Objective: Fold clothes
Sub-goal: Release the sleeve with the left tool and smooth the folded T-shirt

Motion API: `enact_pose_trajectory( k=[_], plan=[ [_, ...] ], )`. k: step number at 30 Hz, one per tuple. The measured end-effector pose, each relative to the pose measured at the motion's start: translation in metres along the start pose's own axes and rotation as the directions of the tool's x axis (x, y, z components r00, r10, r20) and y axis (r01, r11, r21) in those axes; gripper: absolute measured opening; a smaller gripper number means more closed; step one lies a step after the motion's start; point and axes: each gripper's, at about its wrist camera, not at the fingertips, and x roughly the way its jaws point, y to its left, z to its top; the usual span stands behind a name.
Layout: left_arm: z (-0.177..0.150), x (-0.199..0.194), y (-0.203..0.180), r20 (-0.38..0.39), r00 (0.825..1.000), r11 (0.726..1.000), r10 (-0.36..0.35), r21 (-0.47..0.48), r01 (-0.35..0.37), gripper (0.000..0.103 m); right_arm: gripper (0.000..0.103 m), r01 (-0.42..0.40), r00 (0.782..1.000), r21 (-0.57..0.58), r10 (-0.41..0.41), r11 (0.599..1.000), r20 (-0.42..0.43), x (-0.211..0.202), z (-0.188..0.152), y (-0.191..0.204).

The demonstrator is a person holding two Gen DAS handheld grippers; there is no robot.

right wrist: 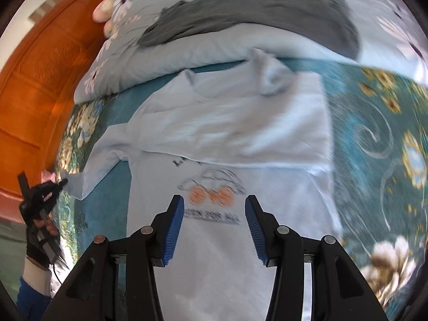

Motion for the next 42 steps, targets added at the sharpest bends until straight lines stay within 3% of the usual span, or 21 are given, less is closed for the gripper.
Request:
enact_pose_trajectory(
  k=[2, 5, 10, 15, 21, 27, 30, 31, 32, 34, 38, 40, 41, 42],
  plan=[
    [0.004, -0.01, -0.042, 0.017, 0.996, 0.995, -0.082, 0.051, 0.081, 0.006, 0.049, -0.004, 1.0, 0.048, 0.004, 0.999, 0.008, -0.011, -0.009, -0.021],
    [0.004, -0.022, -0.094, 0.004, 0.977, 0.974, -0.213, 0.079, 0.212, 0.006, 0.049, 0.001, 1.0, 0.115, -0.003, 0.993, 0.024, -0.028, -0.024, -0.052],
    [-0.036, -0.027, -0.202, -0.107, 0.929, 0.9, -0.355, 0.232, 0.37, 0.006, 0.049, 0.0, 0.999, 0.249, -0.008, 0.968, 0.033, -0.049, -0.052, -0.102],
    [-0.09, -0.009, -0.27, -0.257, 0.882, 0.843, -0.394, 0.28, 0.458, 0.006, 0.049, 0.005, 0.999, 0.323, -0.021, 0.946, 0.044, -0.063, -0.078, -0.133],
    [-0.14, 0.013, -0.313, -0.409, 0.813, 0.831, -0.414, 0.196, 0.521, 0.006, 0.049, -0.001, 1.0, 0.377, -0.008, 0.926, 0.023, -0.063, -0.106, -0.145],
    [-0.188, 0.031, -0.349, -0.515, 0.793, 0.821, -0.326, 0.261, 0.508, 0.007, 0.049, -0.008, 1.0, 0.365, 0.0, 0.931, 0.021, -0.065, -0.116, -0.138],
    [-0.205, 0.04, -0.354, -0.543, 0.789, 0.823, -0.287, 0.281, 0.493, 0.014, 0.049, -0.005, 1.0, 0.349, -0.003, 0.937, 0.024, -0.066, -0.116, -0.135],
    [-0.21, 0.042, -0.354, -0.55, 0.788, 0.824, -0.277, 0.285, 0.489, 0.025, 0.049, -0.003, 1.0, 0.344, -0.005, 0.939, 0.024, -0.067, -0.116, -0.134],
    [-0.215, 0.045, -0.354, -0.56, 0.782, 0.824, -0.274, 0.283, 0.491, 0.043, 0.049, -0.003, 1.0, 0.347, -0.006, 0.938, 0.024, -0.066, -0.116, -0.134],
    [-0.222, 0.05, -0.353, -0.587, 0.757, 0.817, -0.286, 0.263, 0.513, 0.064, 0.049, -0.004, 1.0, 0.358, -0.004, 0.934, 0.021, -0.063, -0.115, -0.136],
    [-0.219, 0.041, -0.339, -0.6, 0.732, 0.765, -0.322, 0.29, 0.574, 0.064, 0.049, 0.002, 1.0, 0.354, -0.009, 0.935, 0.018, -0.058, -0.107, -0.134],
    [-0.203, 0.032, -0.317, -0.566, 0.743, 0.75, -0.358, 0.299, 0.59, 0.064, 0.049, 0.002, 1.0, 0.34, -0.008, 0.94, 0.019, -0.056, -0.1, -0.132],
    [-0.193, 0.028, -0.302, -0.538, 0.76, 0.758, -0.365, 0.302, 0.578, 0.064, 0.049, 0.001, 1.0, 0.334, -0.009, 0.943, 0.024, -0.055, -0.094, -0.131],
    [-0.181, 0.026, -0.281, -0.496, 0.79, 0.779, -0.359, 0.306, 0.547, 0.064, 0.049, -0.006, 0.999, 0.329, -0.006, 0.944, 0.034, -0.054, -0.087, -0.129]
  ],
)
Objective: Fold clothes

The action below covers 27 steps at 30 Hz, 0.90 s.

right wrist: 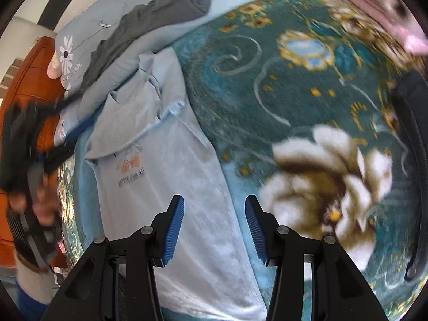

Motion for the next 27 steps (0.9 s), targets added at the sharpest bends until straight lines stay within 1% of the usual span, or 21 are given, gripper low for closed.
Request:
enact_pose_trajectory(
  k=[1, 2, 3, 4, 5, 6, 8, 9, 11, 12, 15, 17, 19, 21, 23, 24, 25, 27],
  plan=[
    [-0.002, -0.012, 0.018, 0.034, 0.998, 0.999, 0.043, -0.026, -0.042, 0.064, 0.049, -0.013, 1.0, -0.003, 0.013, 1.0, 0.005, 0.003, 0.007, 0.005],
    [-0.004, -0.025, 0.042, 0.069, 0.993, 0.994, 0.093, -0.072, -0.088, 0.064, 0.049, -0.026, 1.0, -0.006, 0.026, 1.0, 0.01, 0.006, 0.014, 0.011],
    [-0.008, -0.038, 0.069, 0.095, 0.985, 0.981, 0.145, -0.147, -0.13, 0.064, 0.049, -0.04, 0.999, -0.009, 0.04, 0.999, 0.015, 0.009, 0.022, 0.016],
    [-0.011, -0.045, 0.09, 0.105, 0.979, 0.965, 0.174, -0.214, -0.149, 0.064, 0.049, -0.053, 0.998, -0.012, 0.053, 0.999, 0.02, 0.012, 0.029, 0.022],
    [-0.015, -0.053, 0.115, 0.114, 0.972, 0.941, 0.205, -0.296, -0.164, 0.064, 0.049, -0.068, 0.997, -0.019, 0.068, 0.998, 0.024, 0.017, 0.036, 0.03],
    [-0.02, -0.058, 0.139, 0.113, 0.965, 0.911, 0.237, -0.372, -0.18, 0.064, 0.049, -0.082, 0.996, -0.026, 0.083, 0.996, 0.028, 0.022, 0.044, 0.038],
    [-0.027, -0.06, 0.171, 0.08, 0.955, 0.858, 0.286, -0.465, -0.219, 0.064, 0.049, -0.111, 0.993, -0.034, 0.112, 0.993, 0.03, 0.034, 0.06, 0.056],
    [-0.031, -0.056, 0.182, 0.055, 0.956, 0.843, 0.287, -0.489, -0.225, 0.064, 0.049, -0.121, 0.992, -0.036, 0.122, 0.992, 0.029, 0.039, 0.067, 0.064],
    [-0.035, -0.048, 0.192, 0.029, 0.966, 0.838, 0.258, -0.505, -0.208, 0.064, 0.049, -0.111, 0.993, -0.043, 0.112, 0.993, 0.029, 0.051, 0.081, 0.081],
    [-0.035, -0.045, 0.191, 0.031, 0.966, 0.844, 0.256, -0.495, -0.208, 0.064, 0.049, -0.105, 0.994, -0.047, 0.107, 0.993, 0.028, 0.057, 0.089, 0.089],
    [-0.028, -0.038, 0.182, 0.041, 0.953, 0.86, 0.301, -0.443, -0.253, 0.066, 0.049, -0.085, 0.996, -0.059, 0.087, 0.995, 0.03, 0.068, 0.105, 0.099],
    [-0.021, -0.036, 0.178, 0.056, 0.942, 0.864, 0.332, -0.418, -0.279, 0.066, 0.049, -0.062, 0.998, -0.064, 0.064, 0.996, 0.028, 0.073, 0.116, 0.1],
    [-0.017, -0.037, 0.174, 0.088, 0.927, 0.864, 0.365, -0.402, -0.302, 0.066, 0.049, -0.04, 0.999, -0.067, 0.042, 0.997, 0.019, 0.081, 0.125, 0.099],
    [-0.017, -0.039, 0.174, 0.113, 0.911, 0.858, 0.396, -0.4, -0.324, 0.066, 0.049, -0.006, 1.0, -0.087, 0.007, 0.996, 0.011, 0.087, 0.131, 0.098],
    [-0.019, -0.042, 0.178, 0.132, 0.902, 0.851, 0.411, -0.411, -0.328, 0.066, 0.049, 0.032, 0.999, -0.103, -0.03, 0.994, 0.018, 0.091, 0.137, 0.099],
    [-0.021, -0.044, 0.181, 0.144, 0.901, 0.85, 0.41, -0.418, -0.32, 0.066, 0.049, 0.043, 0.999, -0.104, -0.041, 0.994, 0.022, 0.094, 0.14, 0.099],
    [-0.022, -0.044, 0.183, 0.153, 0.902, 0.852, 0.404, -0.422, -0.31, 0.066, 0.049, 0.039, 0.999, -0.1, -0.037, 0.994, 0.015, 0.097, 0.142, 0.098],
    [-0.025, -0.042, 0.183, 0.167, 0.902, 0.859, 0.397, -0.414, -0.302, 0.066, 0.049, 0.056, 0.998, -0.105, -0.057, 0.993, -0.008, 0.107, 0.146, 0.098]
  ],
)
